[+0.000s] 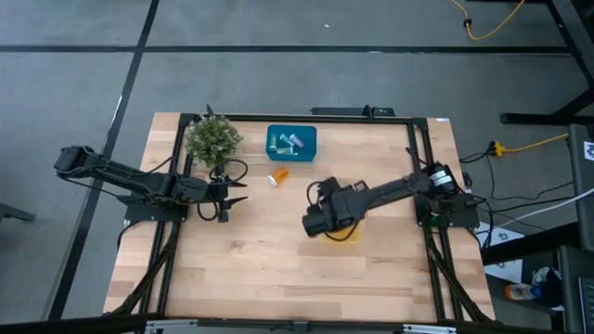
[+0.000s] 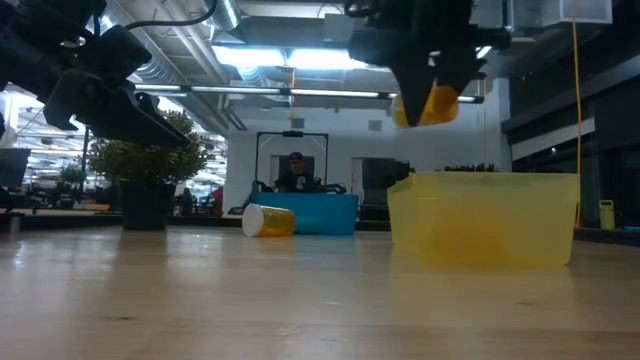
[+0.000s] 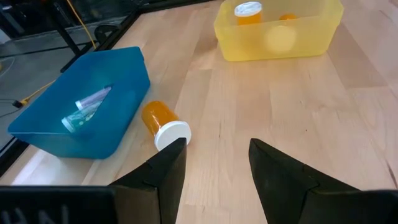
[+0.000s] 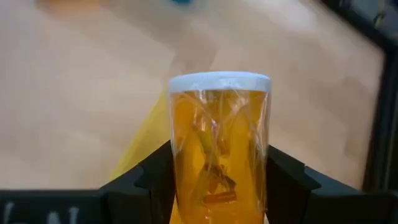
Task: Pick and place medicine bottles into bin by pill shape (circle, oval)
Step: Put the right big orange pill bottle into the yellow bin
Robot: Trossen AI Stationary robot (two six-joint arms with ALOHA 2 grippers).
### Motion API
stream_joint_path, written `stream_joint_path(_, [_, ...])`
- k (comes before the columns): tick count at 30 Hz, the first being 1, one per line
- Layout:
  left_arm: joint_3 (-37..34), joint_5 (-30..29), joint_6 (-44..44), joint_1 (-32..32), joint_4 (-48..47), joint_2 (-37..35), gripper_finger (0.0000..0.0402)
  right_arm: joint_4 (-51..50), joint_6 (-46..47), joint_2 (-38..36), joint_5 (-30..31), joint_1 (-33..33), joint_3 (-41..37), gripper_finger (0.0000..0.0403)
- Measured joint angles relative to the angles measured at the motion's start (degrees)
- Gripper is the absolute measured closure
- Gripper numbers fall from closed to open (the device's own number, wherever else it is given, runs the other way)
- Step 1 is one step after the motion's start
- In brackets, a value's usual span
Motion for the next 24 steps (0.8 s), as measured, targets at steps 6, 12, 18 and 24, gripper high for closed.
stream_joint_path(6, [0.0,0.02,0.0,0.0,0.0,0.0,0.0233,0.88,3.93,0.0,-4.12,2.49,0.0,0.0217])
stream_joint_path(12, [0.0,0.02,0.0,-0.01,0.0,0.0,0.0233,3.78,3.88,0.03,-12.88,2.78,0.0,0.0217])
stream_joint_path(18, [0.0,0.02,0.0,0.0,0.0,0.0,0.0233,3.8,3.69,0.04,-14.39,2.78,0.0,0.0216])
stream_joint_path(24, [0.0,0.02,-0.01,0.0,0.0,0.0,0.0233,3.87,3.69,0.04,-17.54,2.76,0.0,0.0212])
